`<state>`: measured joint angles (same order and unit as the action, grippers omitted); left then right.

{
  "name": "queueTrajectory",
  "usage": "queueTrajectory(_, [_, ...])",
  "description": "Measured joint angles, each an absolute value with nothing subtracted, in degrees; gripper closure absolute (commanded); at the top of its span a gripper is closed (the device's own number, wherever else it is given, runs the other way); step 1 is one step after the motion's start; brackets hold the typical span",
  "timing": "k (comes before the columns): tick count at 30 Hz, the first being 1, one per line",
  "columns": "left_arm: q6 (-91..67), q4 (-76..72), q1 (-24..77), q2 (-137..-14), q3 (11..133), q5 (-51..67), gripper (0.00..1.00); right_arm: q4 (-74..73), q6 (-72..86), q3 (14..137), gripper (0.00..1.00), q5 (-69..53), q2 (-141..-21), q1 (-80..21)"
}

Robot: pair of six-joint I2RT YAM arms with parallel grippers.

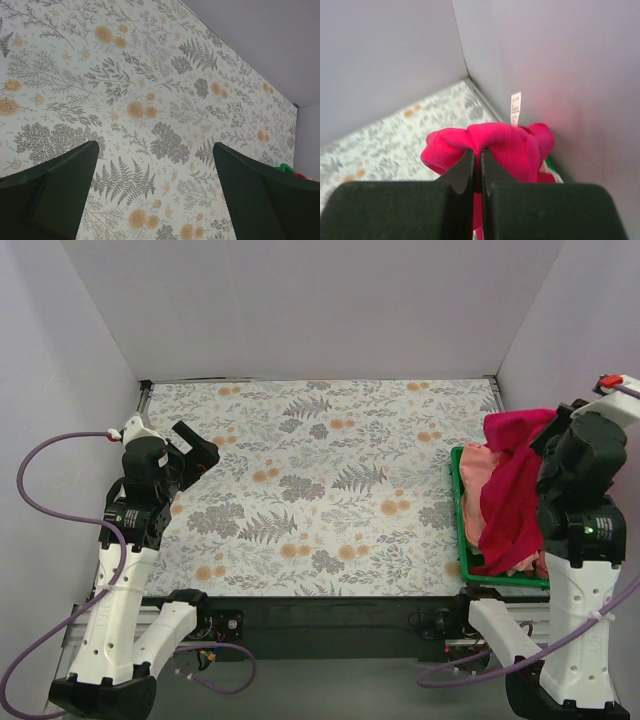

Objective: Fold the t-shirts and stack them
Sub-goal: Grab the tshirt from the pile, then move the tshirt to the center of the board

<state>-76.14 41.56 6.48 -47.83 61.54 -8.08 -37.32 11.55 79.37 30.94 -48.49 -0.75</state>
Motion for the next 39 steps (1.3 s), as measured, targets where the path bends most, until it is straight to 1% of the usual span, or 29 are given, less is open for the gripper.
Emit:
queueTrajectory(3, [-76.3,41.6,6.5,-47.6,61.6,-7.9,0.02,-35.9,8.6,87.2,0.99,28.6,-48.9,-0.8])
queueTrajectory(7, [-76.8,41.6,6.5,-47.6,61.6,-7.5,0.02,-34.6,5.9,96.3,0.99,21.3,-51.1,-0.7])
queueTrajectory(11, [-77.4,41.6,6.5,-47.6,61.7,-7.0,0.02,-33.1,5.3,105.5,0.99,8.2,-57.3,-0.6])
queueTrajectory(14, [-77.6,42.3,6.5,-47.7,62.4,-7.0,0.02,-28.8,5.8,109.1,0.99,-3.2,-62.2,-0.6])
queueTrajectory(18, [-77.6,43.9,6.5,-47.6,65.0,-7.7,0.02,-19.5,11.1,113.1,0.99,-18.1,-69.8,-0.6])
queueTrajectory(22, [-77.6,45.2,6.5,-46.2,66.1,-8.9,0.02,-5.5,22.4,114.4,0.99,-30.0,-77.1,-0.8])
queueTrajectory(25, [-77.6,46.5,6.5,-44.9,66.7,-9.6,0.02,0.1,27.9,117.5,0.99,-33.0,-82.1,-3.4])
queueTrajectory(28, [-77.6,47.2,6.5,-44.0,67.6,-10.1,0.02,3.4,29.8,119.3,0.99,-33.6,-84.7,-8.6])
queueTrajectory(31, [-77.6,47.4,6.5,-43.1,67.9,-10.1,0.02,5.0,30.1,118.8,0.99,-34.2,-85.1,-14.5])
queueTrajectory(33, [-77.8,47.8,6.5,-42.8,67.9,-10.1,0.02,7.5,30.1,114.9,0.99,-34.4,-83.8,-17.3])
queueTrajectory(35, [-78.2,47.8,6.5,-42.8,67.9,-10.0,0.02,9.8,30.0,106.7,0.99,-34.2,-80.8,-18.4])
queueTrajectory(39, [-79.9,47.1,6.5,-43.3,65.9,-8.5,0.02,11.4,28.1,82.7,0.99,-30.1,-72.9,-18.4])
